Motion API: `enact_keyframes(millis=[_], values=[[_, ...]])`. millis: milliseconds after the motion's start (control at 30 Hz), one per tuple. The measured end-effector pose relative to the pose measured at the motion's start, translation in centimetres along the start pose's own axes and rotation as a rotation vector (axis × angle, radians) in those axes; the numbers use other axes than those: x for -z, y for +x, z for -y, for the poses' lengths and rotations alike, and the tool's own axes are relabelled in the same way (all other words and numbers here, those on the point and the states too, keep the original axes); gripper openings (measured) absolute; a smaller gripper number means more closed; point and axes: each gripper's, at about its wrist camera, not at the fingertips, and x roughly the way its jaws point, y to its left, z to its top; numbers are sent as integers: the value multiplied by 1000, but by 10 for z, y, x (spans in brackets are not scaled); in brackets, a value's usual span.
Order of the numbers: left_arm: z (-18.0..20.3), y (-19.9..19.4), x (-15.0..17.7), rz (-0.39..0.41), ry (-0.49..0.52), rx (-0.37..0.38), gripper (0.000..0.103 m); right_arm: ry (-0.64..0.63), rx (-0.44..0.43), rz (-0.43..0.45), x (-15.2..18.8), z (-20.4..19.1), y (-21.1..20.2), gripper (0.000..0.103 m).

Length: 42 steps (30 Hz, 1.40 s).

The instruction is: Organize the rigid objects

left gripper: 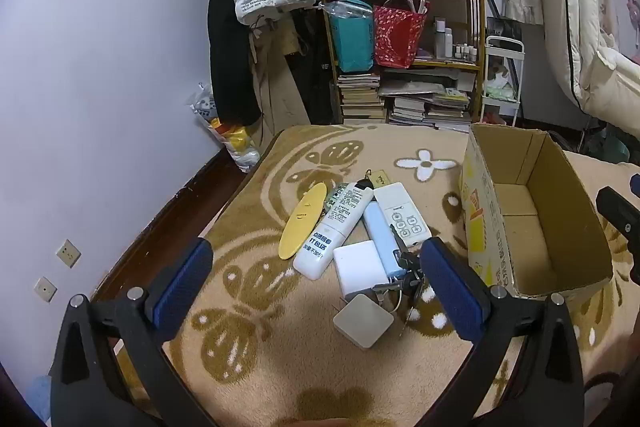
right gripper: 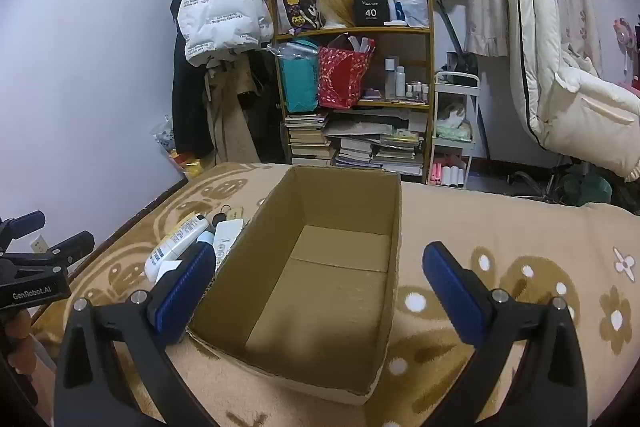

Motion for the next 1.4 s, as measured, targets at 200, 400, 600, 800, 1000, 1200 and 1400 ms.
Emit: enact_keyframes(millis=[200, 400, 600, 800, 1000, 1200, 1400], values=[[-1, 0, 0, -1, 7, -7, 103, -14, 8, 3, 1, -3, 1, 103], [2, -2, 3, 4, 19, -16, 102, -17, 10, 3, 2, -3, 1, 103], [3, 2, 4, -7, 18, -8, 103, -16, 10, 2, 1, -1, 1, 103], [3, 4, 4, -11, 16, -7, 103, -16, 11, 4, 1, 0, 1, 103], [4, 4, 5, -12, 16, -9, 103, -15, 9, -1, 1, 0, 1, 103], [3, 5, 4, -14, 17, -6, 103, -17, 10, -1, 1, -1, 2, 103], [3, 5, 6, -15, 16, -6, 103, -15, 10, -1, 1, -1, 1, 103]])
